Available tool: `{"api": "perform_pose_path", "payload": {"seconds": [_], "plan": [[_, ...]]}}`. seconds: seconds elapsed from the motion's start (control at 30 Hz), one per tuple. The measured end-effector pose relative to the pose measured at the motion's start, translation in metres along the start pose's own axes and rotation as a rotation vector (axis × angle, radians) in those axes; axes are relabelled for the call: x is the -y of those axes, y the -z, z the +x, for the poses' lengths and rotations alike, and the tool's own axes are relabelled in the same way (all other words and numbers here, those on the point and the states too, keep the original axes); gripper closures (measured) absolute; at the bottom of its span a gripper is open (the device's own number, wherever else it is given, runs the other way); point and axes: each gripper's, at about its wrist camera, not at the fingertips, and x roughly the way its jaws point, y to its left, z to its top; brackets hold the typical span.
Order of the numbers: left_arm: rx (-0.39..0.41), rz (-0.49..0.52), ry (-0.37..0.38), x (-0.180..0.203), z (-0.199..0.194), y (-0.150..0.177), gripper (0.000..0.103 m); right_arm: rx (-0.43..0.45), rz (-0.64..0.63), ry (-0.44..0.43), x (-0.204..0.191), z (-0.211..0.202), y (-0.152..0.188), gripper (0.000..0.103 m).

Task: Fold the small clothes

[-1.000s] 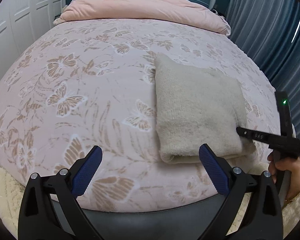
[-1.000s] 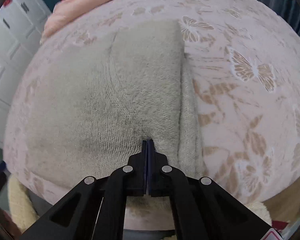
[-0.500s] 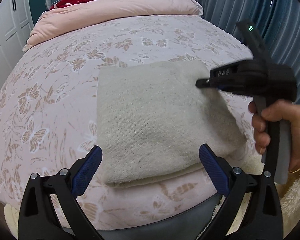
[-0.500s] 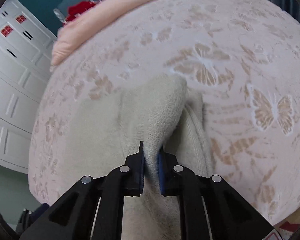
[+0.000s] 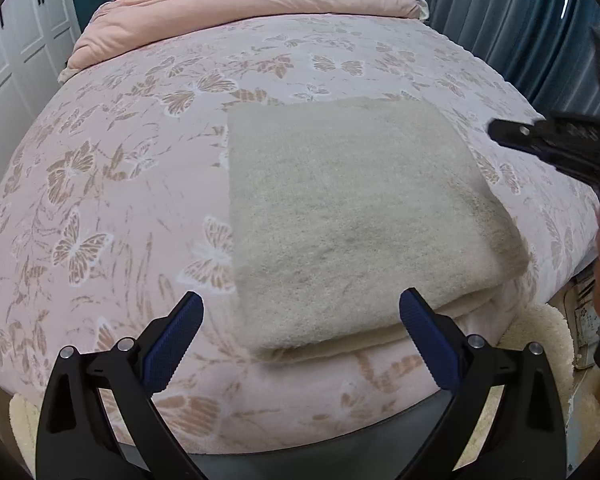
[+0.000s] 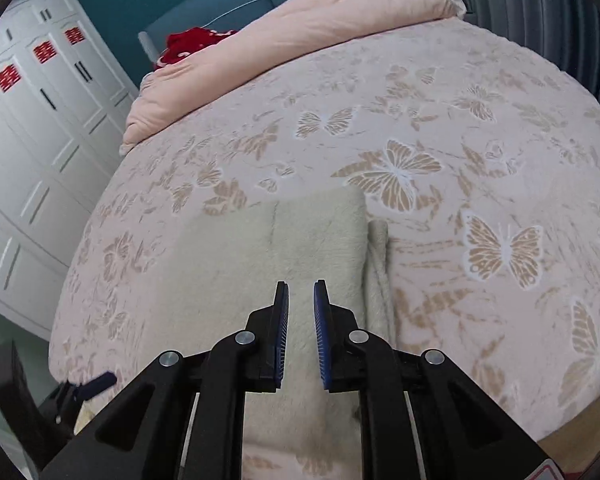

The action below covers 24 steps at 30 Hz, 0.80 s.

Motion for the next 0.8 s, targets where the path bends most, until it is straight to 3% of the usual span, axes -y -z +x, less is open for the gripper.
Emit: {"api": "perform_pose_path", "payload": {"seconds": [0.07,0.1,0.13,0.23,0.27,0.33,0.4,0.47,0.57,0.6,0.67,0.73,0.8], "plan": [[-0.003,-0.043,-0.011,-0.015,-0.003,0.003,0.007,-0.085,-0.047,0.052,-0.001,0.015,0.026,0.092],[-0.003,-0.066,-0.02,-0.023,-0.005,0.004,0.007,-0.152,-0.069,0.105,0.005,0.035,0.043,0.099],[0.002,-0.092,-0.021,-0.03,-0.008,0.006,0.007,-0.206,-0.088,0.144,0.014,0.055,0.06,0.1],[0.002,-0.141,-0.032,-0.048,-0.015,0.012,0.007,-0.152,-0.104,0.179,0.002,0.042,0.062,0.096],[-0.001,-0.144,-0.037,-0.052,-0.018,0.014,0.007,-0.128,-0.104,0.159,-0.011,0.029,0.053,0.091],[0.004,-0.15,-0.054,-0.06,-0.023,0.018,0.007,-0.082,-0.104,-0.006,-0.04,0.008,0.04,0.089],[0.017,-0.157,-0.078,-0.067,-0.028,0.022,0.007,-0.109,-0.124,-0.154,-0.076,0.005,0.034,0.089],[0.019,-0.162,-0.106,-0.075,-0.033,0.025,0.007,-0.149,-0.16,-0.233,-0.108,0.021,0.039,0.09],[0.027,-0.188,-0.125,-0.09,-0.041,0.028,0.007,-0.348,-0.233,-0.155,-0.134,0.093,0.078,0.09],[0.034,-0.198,-0.133,-0.094,-0.044,0.03,0.007,-0.422,-0.236,-0.133,-0.133,0.121,0.099,0.096],[0.028,-0.215,-0.141,-0.101,-0.047,0.031,0.006,-0.381,-0.185,-0.182,-0.127,0.117,0.106,0.096],[0.035,-0.227,-0.136,-0.105,-0.048,0.03,0.006,-0.373,-0.099,-0.235,-0.116,0.091,0.087,0.097],[0.039,-0.241,-0.117,-0.105,-0.047,0.027,0.006,-0.263,-0.048,-0.249,-0.098,0.05,0.062,0.097]]}}
